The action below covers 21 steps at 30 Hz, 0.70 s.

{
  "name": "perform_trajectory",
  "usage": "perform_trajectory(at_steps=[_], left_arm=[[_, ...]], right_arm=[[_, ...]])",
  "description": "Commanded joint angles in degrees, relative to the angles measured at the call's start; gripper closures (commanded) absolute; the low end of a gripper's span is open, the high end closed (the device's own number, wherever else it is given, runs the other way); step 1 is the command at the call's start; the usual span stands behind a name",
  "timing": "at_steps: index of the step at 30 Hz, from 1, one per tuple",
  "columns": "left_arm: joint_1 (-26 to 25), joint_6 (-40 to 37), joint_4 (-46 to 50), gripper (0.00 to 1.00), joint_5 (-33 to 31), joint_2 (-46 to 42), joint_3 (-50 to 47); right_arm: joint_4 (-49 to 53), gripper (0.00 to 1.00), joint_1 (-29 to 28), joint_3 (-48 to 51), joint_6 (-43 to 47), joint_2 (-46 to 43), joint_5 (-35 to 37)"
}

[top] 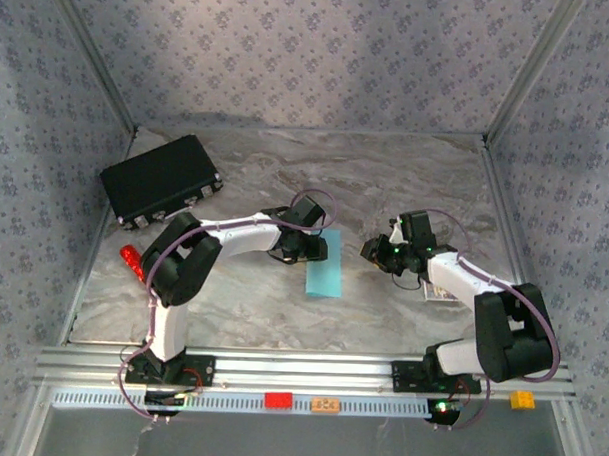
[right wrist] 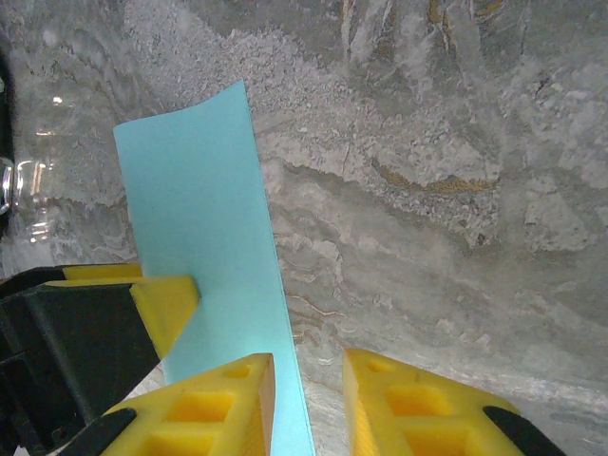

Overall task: Fold a paper plane with a square sheet of paper (pick it up from the middle)
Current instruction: First fold the square sheet of paper in half at the center of the table.

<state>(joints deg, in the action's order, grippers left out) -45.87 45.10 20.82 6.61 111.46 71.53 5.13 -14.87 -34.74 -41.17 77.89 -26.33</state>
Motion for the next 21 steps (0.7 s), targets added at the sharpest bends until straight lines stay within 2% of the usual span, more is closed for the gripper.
perform_trajectory(at_steps=[1, 14, 21], left_arm=[[0.4, 0.1, 3.9, 0.49, -4.5, 4.0, -2.4], [0.4, 0.8, 4.2, 0.46, -4.8, 5.1, -2.1], [0.5, 0.9, 4.2, 0.51, -5.2, 5.0, -2.3]], right_arm=[[0.8, 0.73, 0.1, 0.1, 0.1, 0.2, -0.5], [0.6, 0.73, -0.1, 0.0, 0.0, 0.8, -0.7], [0.4, 0.73, -0.3, -0.1, 0.0, 1.0, -1.0]])
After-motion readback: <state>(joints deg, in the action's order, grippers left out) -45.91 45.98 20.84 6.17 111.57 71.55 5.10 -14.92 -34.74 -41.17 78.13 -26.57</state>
